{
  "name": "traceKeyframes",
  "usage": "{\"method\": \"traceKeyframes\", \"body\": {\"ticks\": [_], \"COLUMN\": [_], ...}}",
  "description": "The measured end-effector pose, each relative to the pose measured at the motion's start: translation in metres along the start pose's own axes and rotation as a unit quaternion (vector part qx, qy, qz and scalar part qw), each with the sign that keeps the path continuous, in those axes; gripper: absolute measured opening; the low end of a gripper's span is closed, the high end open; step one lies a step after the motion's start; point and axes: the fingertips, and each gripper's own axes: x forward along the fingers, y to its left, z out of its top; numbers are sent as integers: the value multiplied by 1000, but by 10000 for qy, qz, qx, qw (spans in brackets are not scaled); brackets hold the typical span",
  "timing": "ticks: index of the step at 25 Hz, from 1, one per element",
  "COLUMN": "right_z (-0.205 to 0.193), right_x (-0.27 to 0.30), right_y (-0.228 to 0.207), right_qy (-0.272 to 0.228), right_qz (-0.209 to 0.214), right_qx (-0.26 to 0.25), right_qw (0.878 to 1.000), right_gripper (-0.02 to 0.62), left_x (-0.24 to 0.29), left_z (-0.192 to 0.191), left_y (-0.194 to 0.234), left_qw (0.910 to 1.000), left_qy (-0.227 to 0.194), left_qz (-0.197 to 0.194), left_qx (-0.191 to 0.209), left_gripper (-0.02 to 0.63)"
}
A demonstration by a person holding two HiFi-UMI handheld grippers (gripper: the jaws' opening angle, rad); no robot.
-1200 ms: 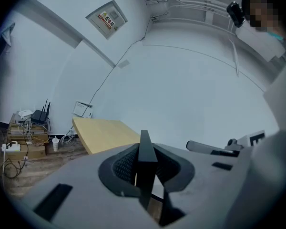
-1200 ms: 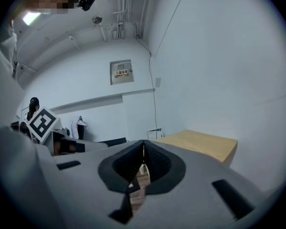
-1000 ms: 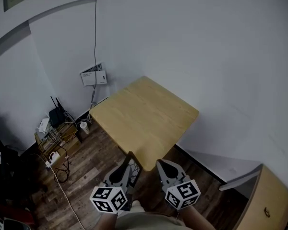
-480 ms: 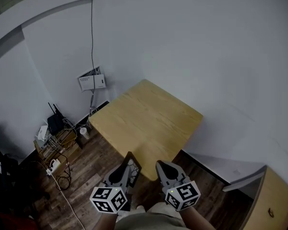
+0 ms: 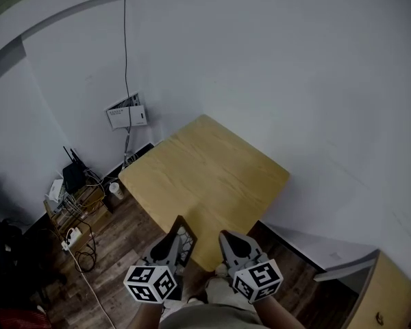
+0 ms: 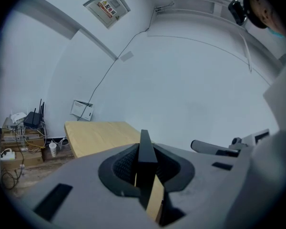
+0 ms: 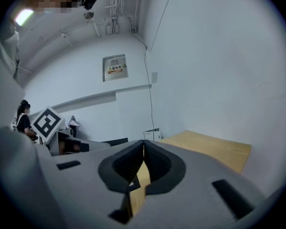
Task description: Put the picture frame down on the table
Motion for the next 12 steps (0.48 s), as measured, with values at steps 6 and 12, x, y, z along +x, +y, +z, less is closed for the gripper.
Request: {"method": "traceKeyframes", "body": {"ticks": [6, 12], "right_z": [19, 27], "right_x": [30, 53], "right_y": [-37, -68], "right_qy": [13, 152], "right_qz": [330, 611], "right_qx": [-94, -144], "right_qw": [9994, 9979], "right_gripper": [2, 2], "left_x": [44, 85], "left_z": [8, 16], "left_y": [2, 0], "left_qw": [9996, 9985], "left_qy": [-49, -114], "left_qz": [276, 499], "left_qx": [-95, -195], "left_gripper": [57, 57]}}
